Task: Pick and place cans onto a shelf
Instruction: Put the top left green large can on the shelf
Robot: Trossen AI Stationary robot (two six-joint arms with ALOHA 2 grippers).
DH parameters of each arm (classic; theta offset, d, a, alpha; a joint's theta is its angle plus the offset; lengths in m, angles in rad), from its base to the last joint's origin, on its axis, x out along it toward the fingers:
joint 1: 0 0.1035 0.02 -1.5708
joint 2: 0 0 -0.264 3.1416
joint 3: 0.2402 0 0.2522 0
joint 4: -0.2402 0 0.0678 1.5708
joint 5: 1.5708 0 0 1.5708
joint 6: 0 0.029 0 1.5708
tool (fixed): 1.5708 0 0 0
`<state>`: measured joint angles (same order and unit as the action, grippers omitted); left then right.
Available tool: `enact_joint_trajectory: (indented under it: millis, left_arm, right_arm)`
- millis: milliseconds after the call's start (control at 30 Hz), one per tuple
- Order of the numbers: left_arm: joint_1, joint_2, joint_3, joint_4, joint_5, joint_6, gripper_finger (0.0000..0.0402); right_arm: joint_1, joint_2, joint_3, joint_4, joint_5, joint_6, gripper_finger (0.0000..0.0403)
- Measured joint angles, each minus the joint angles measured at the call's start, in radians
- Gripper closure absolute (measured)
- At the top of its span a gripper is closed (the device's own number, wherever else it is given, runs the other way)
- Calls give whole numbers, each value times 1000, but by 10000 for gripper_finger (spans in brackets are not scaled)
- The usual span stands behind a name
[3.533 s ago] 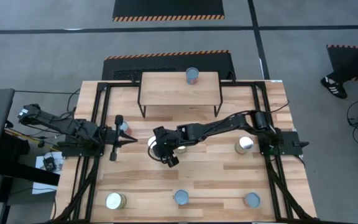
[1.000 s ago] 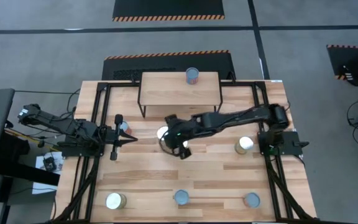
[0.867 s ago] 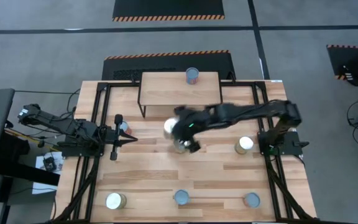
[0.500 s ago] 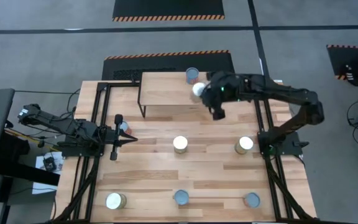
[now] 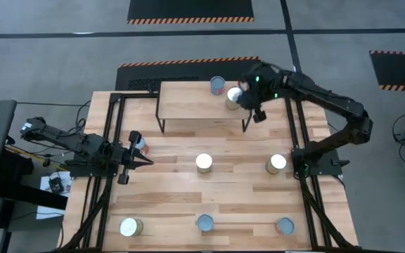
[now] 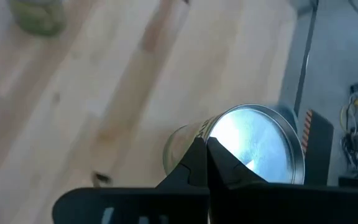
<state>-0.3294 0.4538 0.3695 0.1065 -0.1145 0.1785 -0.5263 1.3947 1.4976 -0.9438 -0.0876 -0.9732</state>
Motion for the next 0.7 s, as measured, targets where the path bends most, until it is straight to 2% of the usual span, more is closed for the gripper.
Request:
enact_joint_trajectory:
  millis: [133, 300, 700]
  left_arm:
    - [20, 6, 0, 31, -3, -42, 396]
    - [98, 15, 0, 38, -4, -86, 401]
    - [257, 22, 0, 52, 96, -97, 401]
  right_arm:
    - [-126, 0, 0, 7, -85, -94, 400]
    - [-224, 13, 3, -4, -220, -175, 400]
    - [-305, 109, 33, 17, -280, -216, 399]
